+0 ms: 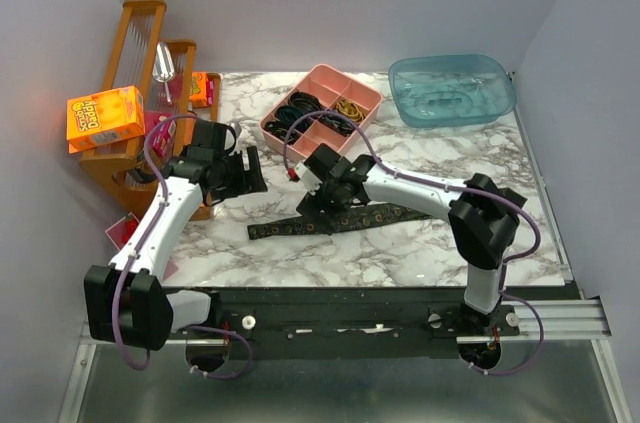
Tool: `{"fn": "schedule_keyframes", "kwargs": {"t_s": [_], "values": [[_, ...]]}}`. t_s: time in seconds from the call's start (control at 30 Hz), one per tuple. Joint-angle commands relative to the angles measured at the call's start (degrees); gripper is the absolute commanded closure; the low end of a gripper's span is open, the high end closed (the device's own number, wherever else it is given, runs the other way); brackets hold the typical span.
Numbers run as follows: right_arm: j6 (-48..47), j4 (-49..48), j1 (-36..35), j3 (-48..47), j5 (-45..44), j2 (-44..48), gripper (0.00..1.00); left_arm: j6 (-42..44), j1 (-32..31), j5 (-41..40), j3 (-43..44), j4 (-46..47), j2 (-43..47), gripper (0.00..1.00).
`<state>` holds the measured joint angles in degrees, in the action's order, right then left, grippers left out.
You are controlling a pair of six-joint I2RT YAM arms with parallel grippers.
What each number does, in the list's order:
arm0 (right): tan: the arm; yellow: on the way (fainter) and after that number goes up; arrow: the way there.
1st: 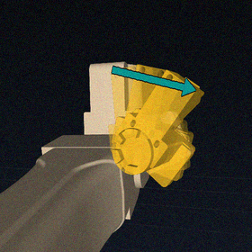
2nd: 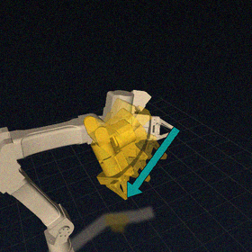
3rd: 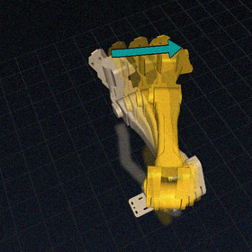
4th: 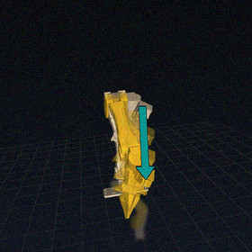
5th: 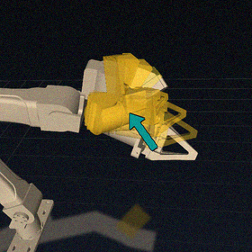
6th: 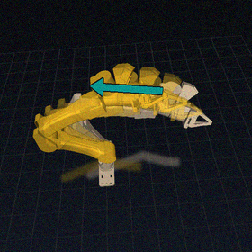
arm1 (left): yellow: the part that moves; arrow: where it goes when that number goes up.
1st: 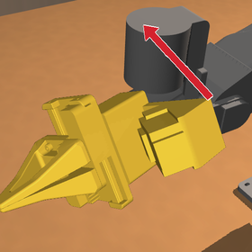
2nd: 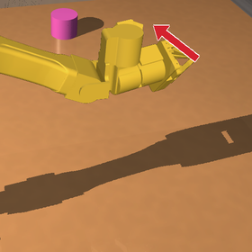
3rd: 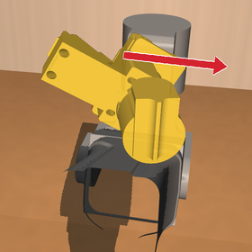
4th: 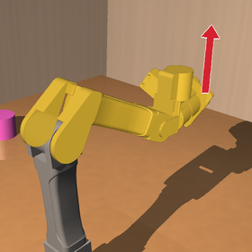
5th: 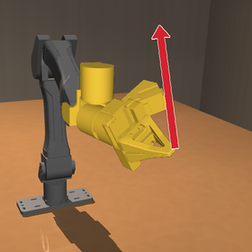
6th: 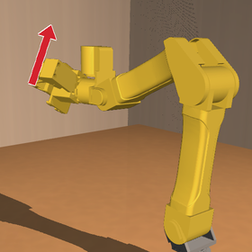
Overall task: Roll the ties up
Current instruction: Place the tie at the center of the board, then roll the tie at the center of the board.
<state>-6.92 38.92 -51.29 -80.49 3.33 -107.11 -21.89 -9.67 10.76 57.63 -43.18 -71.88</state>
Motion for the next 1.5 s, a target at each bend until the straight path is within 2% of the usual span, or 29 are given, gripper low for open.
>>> {"fn": "schedule_keyframes", "kwargs": {"t_s": [0.0,0.23,0.4,0.6,0.83,1.2,1.4,1.47], "values": [[-3.4,-2.2,-1.9,-1.6,-3.9,-4.7,0.00,0.5,0.7,5.2,1.0,4.2,3.8,0.11],[-4.2,-3.1,-2.3,-0.9,-11.2,-6.8,0.00,0.7,2.0,8.6,1.1,5.6,6.0,0.05],[-4.6,-4.7,-2.2,-0.5,-11.8,-7.4,0.00,0.7,2.6,10.1,0.6,6.7,6.4,0.05],[-6.0,-4.7,-2.3,-0.5,-7.7,-9.2,0.01,1.1,2.7,10.1,0.2,6.6,6.5,0.05],[-8.6,-4.8,-2.2,0.3,-0.4,-9.1,0.07,1.8,3.0,9.6,0.0,5.9,6.8,0.05],[-10.8,-2.8,-2.2,-2.7,2.8,-11.7,0.12,1.9,3.2,9.7,-0.3,5.8,7.6,0.05],[-12.2,-2.8,-2.2,-3.9,2.8,-12.5,0.19,2.1,3.3,9.6,-0.4,5.6,8.0,0.05],[-12.9,-2.6,-2.2,-4.2,1.9,-13.0,0.29,2.2,3.3,9.7,-0.6,5.6,8.1,0.05]]}}
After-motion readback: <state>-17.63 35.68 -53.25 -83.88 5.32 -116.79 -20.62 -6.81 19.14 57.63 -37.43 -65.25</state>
